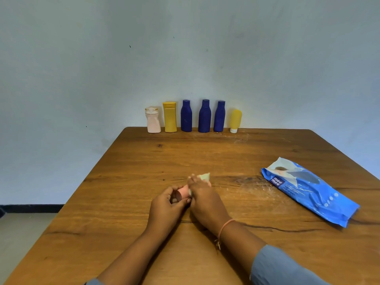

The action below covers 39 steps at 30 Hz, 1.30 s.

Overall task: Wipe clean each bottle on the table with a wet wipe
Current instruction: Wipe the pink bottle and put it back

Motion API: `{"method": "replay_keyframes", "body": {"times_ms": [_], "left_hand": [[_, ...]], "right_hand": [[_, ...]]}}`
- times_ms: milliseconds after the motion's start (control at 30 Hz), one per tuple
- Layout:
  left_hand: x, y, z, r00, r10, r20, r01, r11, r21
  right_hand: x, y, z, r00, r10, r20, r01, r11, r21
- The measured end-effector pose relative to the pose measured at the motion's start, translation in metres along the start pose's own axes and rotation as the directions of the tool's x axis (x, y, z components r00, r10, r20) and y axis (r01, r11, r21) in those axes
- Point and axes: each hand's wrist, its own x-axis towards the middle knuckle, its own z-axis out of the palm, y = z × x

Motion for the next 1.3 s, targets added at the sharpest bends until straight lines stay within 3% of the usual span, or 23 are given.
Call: {"method": "replay_keyframes", "body": {"times_ms": [167,267,400,500,667,733,800,867,1000,1100,1133,1200,1300], "left_hand": [[0.000,-0.001,-0.001,0.998,0.023,-0.055,-0.020,0.998,0.053],[0.001,-0.003,0.000,0.999,0.026,-0.048,-0.025,0.999,0.025],[0.000,-0.007,0.001,0.999,0.007,-0.038,-0.011,0.995,-0.100],[-0.004,-0.003,0.001,0.997,0.073,0.013,-0.072,0.995,-0.068],[-0.014,0.004,-0.003,0.962,0.273,0.022,-0.274,0.961,0.038],[-0.017,0.003,-0.003,0.940,0.341,-0.010,-0.340,0.938,0.064],[-0.018,0.001,-0.003,0.916,0.399,-0.037,-0.395,0.915,0.083],[-0.018,0.000,-0.002,0.900,0.433,-0.056,-0.427,0.899,0.097],[-0.016,-0.001,0.000,0.895,0.434,-0.106,-0.430,0.901,0.056],[-0.015,-0.001,0.000,0.910,0.394,-0.126,-0.395,0.918,0.018],[-0.015,0.000,0.000,0.918,0.379,-0.118,-0.380,0.925,0.012],[-0.015,0.001,-0.001,0.942,0.330,-0.058,-0.329,0.944,0.022],[-0.016,0.005,-0.003,0.965,0.256,0.055,-0.258,0.965,0.040]], "right_hand": [[-0.020,-0.033,0.011,0.974,-0.212,0.077,0.197,0.966,0.165],[-0.020,-0.013,0.007,0.968,-0.238,0.085,0.230,0.969,0.089],[-0.011,0.019,-0.003,0.994,-0.101,0.028,0.102,0.995,-0.004],[-0.003,0.026,-0.015,0.998,0.039,-0.055,-0.036,0.998,0.051],[-0.011,-0.006,-0.012,0.976,-0.218,0.010,0.217,0.975,0.050],[-0.008,-0.004,-0.014,0.973,-0.229,-0.031,0.230,0.973,0.027],[-0.004,0.007,-0.016,0.984,-0.146,-0.098,0.153,0.986,0.071],[0.000,0.014,-0.020,0.985,0.063,-0.160,-0.019,0.965,0.262],[0.007,0.013,-0.026,0.891,0.439,-0.113,-0.284,0.735,0.616],[0.014,0.009,-0.028,0.800,0.600,0.016,-0.390,0.500,0.774],[0.015,0.008,-0.029,0.787,0.615,0.048,-0.410,0.464,0.785],[0.016,0.006,-0.035,0.796,0.603,0.044,-0.433,0.518,0.738],[0.012,-0.002,-0.044,0.872,0.485,-0.066,-0.347,0.707,0.616]]}}
